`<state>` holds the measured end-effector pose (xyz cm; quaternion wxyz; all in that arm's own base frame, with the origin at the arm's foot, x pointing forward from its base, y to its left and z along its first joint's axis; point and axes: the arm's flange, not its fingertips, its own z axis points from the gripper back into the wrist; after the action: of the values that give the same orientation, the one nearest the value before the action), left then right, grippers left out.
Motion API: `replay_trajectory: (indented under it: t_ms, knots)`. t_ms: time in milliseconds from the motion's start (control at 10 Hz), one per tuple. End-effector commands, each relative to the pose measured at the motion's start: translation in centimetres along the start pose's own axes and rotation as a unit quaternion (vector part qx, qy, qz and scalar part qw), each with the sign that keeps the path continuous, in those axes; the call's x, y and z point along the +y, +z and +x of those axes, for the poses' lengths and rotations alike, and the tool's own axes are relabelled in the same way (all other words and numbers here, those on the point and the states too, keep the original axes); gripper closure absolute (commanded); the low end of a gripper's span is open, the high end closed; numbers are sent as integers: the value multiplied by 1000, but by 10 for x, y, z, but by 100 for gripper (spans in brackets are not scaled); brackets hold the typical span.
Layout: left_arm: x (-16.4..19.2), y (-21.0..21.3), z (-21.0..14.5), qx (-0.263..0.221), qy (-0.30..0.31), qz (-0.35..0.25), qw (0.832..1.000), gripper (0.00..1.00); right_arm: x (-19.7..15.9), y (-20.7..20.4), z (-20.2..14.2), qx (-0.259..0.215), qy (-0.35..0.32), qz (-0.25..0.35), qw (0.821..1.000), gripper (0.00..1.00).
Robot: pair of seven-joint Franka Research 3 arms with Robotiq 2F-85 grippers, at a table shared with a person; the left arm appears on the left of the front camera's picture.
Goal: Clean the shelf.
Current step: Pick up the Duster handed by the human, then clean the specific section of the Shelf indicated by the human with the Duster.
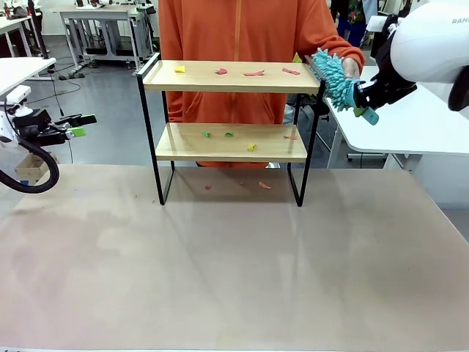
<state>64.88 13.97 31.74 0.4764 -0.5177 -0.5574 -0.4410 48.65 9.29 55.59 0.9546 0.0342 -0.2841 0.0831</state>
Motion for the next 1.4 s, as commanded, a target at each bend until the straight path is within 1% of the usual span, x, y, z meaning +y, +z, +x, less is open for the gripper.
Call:
replay_trajectory:
  t_ms: [0, 200, 400, 500, 600, 700, 1300]
  knots:
    - [-1, -1, 3, 3, -6, -4, 1000, 0, 3, 8, 5, 3, -30, -29, 999, 100]
    - [-1, -1, 3, 3, -6, -4, 1000, 0, 0, 13, 5, 16, -46, -42, 998, 100]
    - [-1, -1, 3, 3, -6, -4, 1000, 0, -2, 7, 5, 21, -66, -59, 996, 100]
    - [-1, -1, 3, 3, -6, -4, 1000, 0, -2, 8, 6, 9, -85, -80, 993, 100]
    - [-1, -1, 3, 3, -6, -4, 1000, 0, -1, 8, 11, 49, -61, -65, 995, 100]
    - [-1, -1, 3, 3, -6, -4, 1000, 0, -10, 7, -1, 14, -57, -42, 997, 100]
    - [-1, -1, 3, 3, -6, -4, 1000, 0, -10, 7, -1, 14, -57, -42, 997, 100]
